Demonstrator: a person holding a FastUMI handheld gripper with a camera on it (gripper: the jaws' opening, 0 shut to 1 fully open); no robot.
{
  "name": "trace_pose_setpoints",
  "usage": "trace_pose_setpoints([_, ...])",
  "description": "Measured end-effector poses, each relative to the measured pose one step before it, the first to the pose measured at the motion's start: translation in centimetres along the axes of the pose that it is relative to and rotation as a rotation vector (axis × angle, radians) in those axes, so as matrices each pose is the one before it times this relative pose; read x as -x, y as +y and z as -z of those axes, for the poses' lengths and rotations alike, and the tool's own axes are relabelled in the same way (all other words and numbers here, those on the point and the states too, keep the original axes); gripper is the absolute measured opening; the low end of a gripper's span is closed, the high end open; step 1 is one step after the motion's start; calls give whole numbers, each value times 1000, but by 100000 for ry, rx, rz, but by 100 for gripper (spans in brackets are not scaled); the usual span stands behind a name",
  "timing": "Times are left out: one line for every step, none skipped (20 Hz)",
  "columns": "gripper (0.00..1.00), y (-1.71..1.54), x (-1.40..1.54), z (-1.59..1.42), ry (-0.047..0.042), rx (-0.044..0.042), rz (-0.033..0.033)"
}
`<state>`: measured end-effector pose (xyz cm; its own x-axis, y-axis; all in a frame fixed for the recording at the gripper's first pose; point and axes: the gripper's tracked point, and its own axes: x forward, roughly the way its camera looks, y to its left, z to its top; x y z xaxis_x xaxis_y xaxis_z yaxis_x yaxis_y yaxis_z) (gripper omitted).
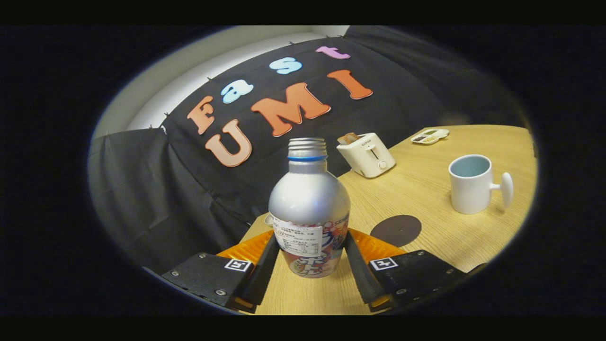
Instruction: Take the bottle from table, then pour the juice into the cup, finally place the bottle on the coaster
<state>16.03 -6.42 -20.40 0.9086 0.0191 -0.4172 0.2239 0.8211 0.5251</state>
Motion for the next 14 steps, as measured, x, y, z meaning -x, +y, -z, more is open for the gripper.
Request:
trace_pose_setpoints([76,-348,-31,-127,206,-3098,354])
trace_pose_setpoints([76,-256,26,-348,63,-3598,-124])
trace_pose_setpoints([76,-195,-39,-240,28,-3812,-386])
trace_pose_setpoints([76,-198,-22,22,349,-3610,-175])
trace_pose_setpoints([76,-274,-113,-45,147,-3089,581])
trace_pose_setpoints([76,-526,-222,-199,69,-2736,1317])
trace_pose_setpoints([76,-465,-235,-281,-150,-2509,1086])
trace_pose_setpoints([76,-244,-22,-271,259,-2497,480])
trace_pose_setpoints([75,-263,-76,-391,-755,-1833,316])
trace_pose_setpoints([75,-466,52,-351,-264,-1799,946])
trace_pose_setpoints([75,-352,-162,-256,-15,-2353,400])
trace_pose_setpoints([76,-256,111,-333,-347,-3001,177])
trace_pose_setpoints([76,-201,-103,-258,-6,-3442,-112])
trace_pose_setpoints([76,-289,-36,-358,-262,-3408,203])
